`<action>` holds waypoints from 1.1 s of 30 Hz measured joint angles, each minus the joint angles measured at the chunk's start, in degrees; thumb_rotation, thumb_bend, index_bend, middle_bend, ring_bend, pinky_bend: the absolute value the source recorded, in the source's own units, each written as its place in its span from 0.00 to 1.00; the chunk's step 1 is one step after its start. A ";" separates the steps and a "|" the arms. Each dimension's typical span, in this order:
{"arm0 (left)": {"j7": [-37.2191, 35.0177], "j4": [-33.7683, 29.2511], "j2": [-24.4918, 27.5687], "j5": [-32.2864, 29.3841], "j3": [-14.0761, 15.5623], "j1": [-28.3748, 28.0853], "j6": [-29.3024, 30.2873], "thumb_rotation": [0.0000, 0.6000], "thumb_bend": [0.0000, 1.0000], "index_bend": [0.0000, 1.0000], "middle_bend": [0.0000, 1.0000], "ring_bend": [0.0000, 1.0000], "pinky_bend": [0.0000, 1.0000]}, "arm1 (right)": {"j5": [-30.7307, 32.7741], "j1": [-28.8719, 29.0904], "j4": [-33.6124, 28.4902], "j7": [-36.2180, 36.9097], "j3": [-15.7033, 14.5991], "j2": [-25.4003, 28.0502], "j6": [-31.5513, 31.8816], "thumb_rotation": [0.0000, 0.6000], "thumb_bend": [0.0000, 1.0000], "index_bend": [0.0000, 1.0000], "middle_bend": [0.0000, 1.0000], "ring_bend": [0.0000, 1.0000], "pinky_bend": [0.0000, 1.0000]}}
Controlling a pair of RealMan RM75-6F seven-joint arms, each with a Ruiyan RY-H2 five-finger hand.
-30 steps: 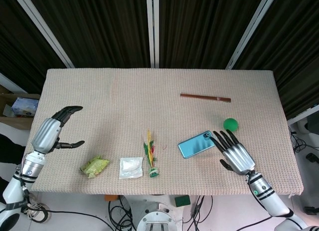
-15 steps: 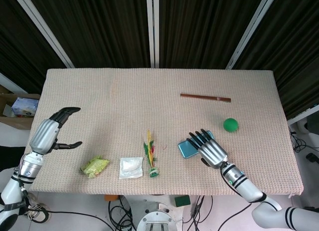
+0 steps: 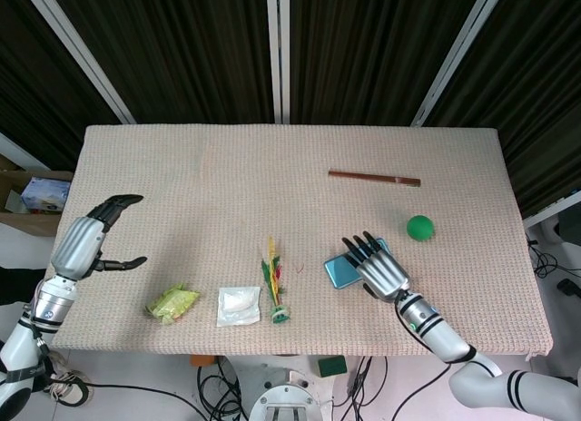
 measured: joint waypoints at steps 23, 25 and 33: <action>-1.19 1.25 -0.21 -0.14 0.42 -0.21 -0.13 1.00 0.03 0.14 0.15 0.12 0.23 | 1.20 2.31 3.98 0.94 -0.56 -2.89 -0.10 0.98 0.53 0.52 0.01 0.00 0.00; -1.35 1.39 -0.26 -0.14 0.48 -0.17 -0.07 1.00 0.03 0.14 0.15 0.12 0.23 | 0.96 2.54 4.26 1.78 -0.55 -3.05 -0.05 0.98 0.61 0.55 0.02 0.00 0.00; -1.69 1.76 -0.19 -0.32 0.53 -0.15 -0.07 1.00 0.03 0.14 0.15 0.12 0.23 | -2.21 3.66 6.66 5.71 -0.64 -3.65 1.85 0.98 0.70 0.60 0.04 0.00 0.00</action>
